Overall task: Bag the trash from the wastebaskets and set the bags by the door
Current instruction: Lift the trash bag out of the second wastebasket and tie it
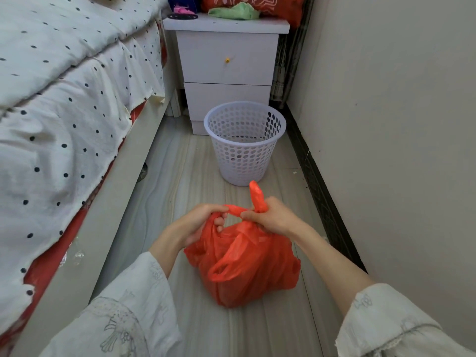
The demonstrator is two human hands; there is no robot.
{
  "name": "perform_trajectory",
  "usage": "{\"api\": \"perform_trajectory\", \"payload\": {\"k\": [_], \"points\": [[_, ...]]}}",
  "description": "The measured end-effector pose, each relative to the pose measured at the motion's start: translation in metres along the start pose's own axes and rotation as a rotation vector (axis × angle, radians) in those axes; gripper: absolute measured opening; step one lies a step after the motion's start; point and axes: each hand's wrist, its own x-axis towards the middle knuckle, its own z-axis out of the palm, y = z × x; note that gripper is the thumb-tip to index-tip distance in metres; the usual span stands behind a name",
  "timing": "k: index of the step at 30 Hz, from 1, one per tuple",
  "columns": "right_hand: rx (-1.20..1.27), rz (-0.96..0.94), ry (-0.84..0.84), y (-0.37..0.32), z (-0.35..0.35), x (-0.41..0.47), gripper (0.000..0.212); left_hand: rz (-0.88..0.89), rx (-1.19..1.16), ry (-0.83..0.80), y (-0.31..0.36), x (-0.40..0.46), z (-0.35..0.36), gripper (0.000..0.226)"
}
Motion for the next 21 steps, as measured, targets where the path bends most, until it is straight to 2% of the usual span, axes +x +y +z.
{"api": "perform_trajectory", "payload": {"k": [4,9,11,14,18,21], "points": [[0.266,0.059,0.217,0.001,0.008,0.009,0.009,-0.029,0.010,-0.129,0.004,-0.002,0.006,0.024],[0.635,0.090,0.379,0.004,0.010,0.014,0.028,-0.018,0.167,-0.187,0.005,-0.004,0.011,0.013],[0.797,0.052,0.339,0.003,0.010,0.010,0.027,-0.051,0.183,-0.218,0.006,-0.005,0.010,0.022],[0.931,0.011,0.196,0.001,0.006,0.007,0.039,-0.048,0.224,-0.211,0.005,-0.006,0.007,0.031],[1.033,0.020,0.098,0.002,0.001,0.008,0.044,0.045,0.085,0.015,0.005,-0.004,0.006,0.045],[1.048,0.013,0.042,0.001,0.002,0.005,0.049,0.146,0.191,0.100,0.003,-0.007,0.002,0.071]]}}
